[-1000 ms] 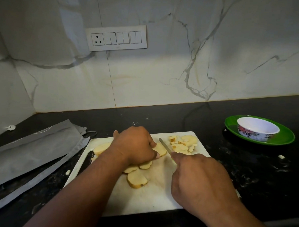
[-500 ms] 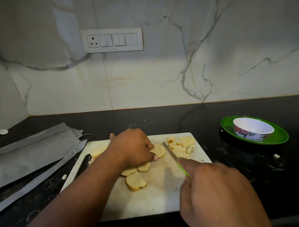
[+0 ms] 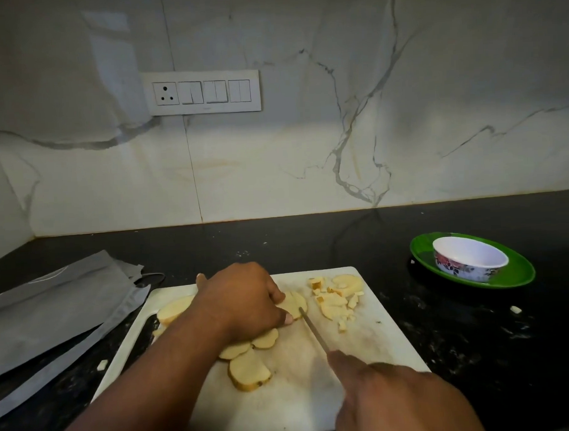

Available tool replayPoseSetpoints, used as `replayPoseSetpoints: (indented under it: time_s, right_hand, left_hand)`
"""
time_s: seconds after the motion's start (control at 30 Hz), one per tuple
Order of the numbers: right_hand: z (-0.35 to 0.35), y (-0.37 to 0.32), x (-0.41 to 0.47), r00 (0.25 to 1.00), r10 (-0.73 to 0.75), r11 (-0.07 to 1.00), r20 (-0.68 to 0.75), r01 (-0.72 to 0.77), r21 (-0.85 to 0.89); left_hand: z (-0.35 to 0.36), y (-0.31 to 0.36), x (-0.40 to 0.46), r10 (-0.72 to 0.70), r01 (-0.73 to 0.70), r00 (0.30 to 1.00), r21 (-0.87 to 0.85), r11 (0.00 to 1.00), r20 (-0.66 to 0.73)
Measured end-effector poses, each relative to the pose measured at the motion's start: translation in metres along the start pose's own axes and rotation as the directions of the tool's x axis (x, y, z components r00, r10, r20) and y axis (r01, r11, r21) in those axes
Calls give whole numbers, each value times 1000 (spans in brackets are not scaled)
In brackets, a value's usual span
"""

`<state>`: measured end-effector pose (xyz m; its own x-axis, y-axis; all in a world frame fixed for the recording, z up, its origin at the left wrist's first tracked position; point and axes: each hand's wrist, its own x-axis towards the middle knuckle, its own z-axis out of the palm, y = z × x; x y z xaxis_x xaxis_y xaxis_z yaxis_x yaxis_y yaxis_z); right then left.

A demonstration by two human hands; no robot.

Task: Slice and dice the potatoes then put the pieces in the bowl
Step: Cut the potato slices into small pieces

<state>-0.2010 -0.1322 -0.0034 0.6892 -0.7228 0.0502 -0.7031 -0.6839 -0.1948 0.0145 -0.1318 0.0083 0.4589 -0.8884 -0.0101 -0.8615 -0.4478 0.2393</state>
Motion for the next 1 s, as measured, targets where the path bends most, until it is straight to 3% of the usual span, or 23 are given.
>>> replayPoseSetpoints:
  time_s: [0.1, 0.23, 0.37, 0.57, 0.8, 0.87, 1.0]
  right_hand:
    - [-18, 0, -21, 999, -22, 995, 44, 17, 96]
    - [-23, -7, -24, 982, -36, 999, -186, 41, 23]
    - [-7, -12, 13, 954, -88, 996, -286, 93, 4]
    - [12, -9, 28, 968, -80, 995, -239, 93, 43]
    - [6, 8, -19, 980, -34, 994, -196, 54, 96]
    - [-1, 5, -26, 962, -97, 994, -256, 80, -74]
    - [-8, 0, -18, 908, -75, 996, -412, 90, 19]
  left_hand:
    - [0, -3, -1, -13, 11, 999, -36, 999, -35]
    - [-1, -4, -5, -29, 26, 996, -35, 999, -89]
    - [1, -4, -4, -29, 27, 996, -29, 999, -85]
    - [1, -4, -2, -44, 41, 997, -42, 998, -60]
    - [1, -4, -3, -37, 33, 997, -53, 998, -61]
    - [1, -4, -3, -28, 25, 998, -40, 999, -58]
    - [1, -6, -5, 3, -5, 999, -39, 999, -51]
